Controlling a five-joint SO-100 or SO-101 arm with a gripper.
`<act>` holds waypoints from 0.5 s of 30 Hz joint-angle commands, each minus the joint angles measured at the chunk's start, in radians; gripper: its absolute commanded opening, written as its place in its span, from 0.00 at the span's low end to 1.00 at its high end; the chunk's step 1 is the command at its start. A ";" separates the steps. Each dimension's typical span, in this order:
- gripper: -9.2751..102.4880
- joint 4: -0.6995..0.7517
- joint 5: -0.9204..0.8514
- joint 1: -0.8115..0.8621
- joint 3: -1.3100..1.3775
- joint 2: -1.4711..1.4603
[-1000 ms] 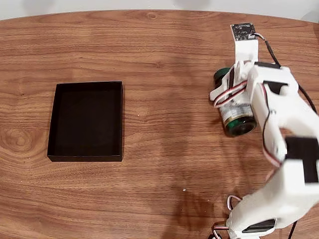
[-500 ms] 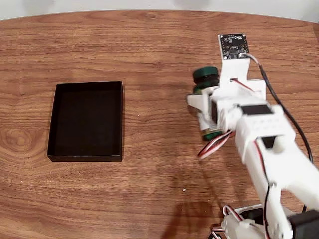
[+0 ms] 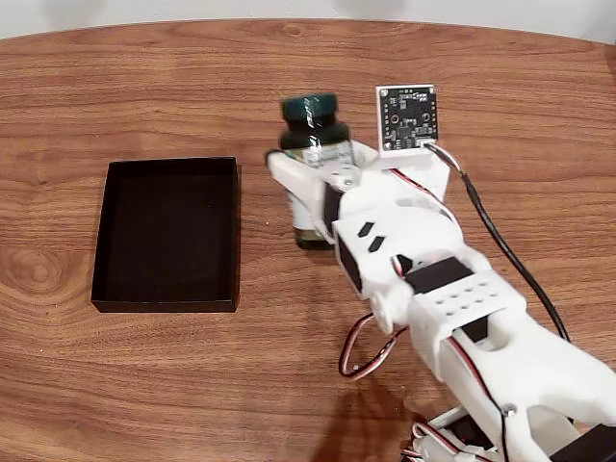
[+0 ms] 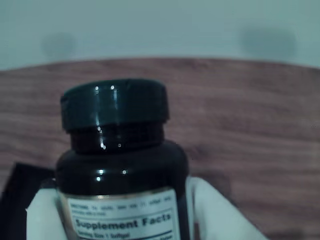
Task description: Pick up the pill bottle and place it in the black box.
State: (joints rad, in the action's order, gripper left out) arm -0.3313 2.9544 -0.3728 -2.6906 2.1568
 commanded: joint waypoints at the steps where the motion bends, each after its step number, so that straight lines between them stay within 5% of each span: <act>1: 0.08 -0.202 -0.014 -0.031 0.021 -0.038; 15: 0.08 -0.615 0.003 -0.141 0.071 -0.334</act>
State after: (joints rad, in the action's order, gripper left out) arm -0.8115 2.9498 -0.4847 -2.6921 1.8577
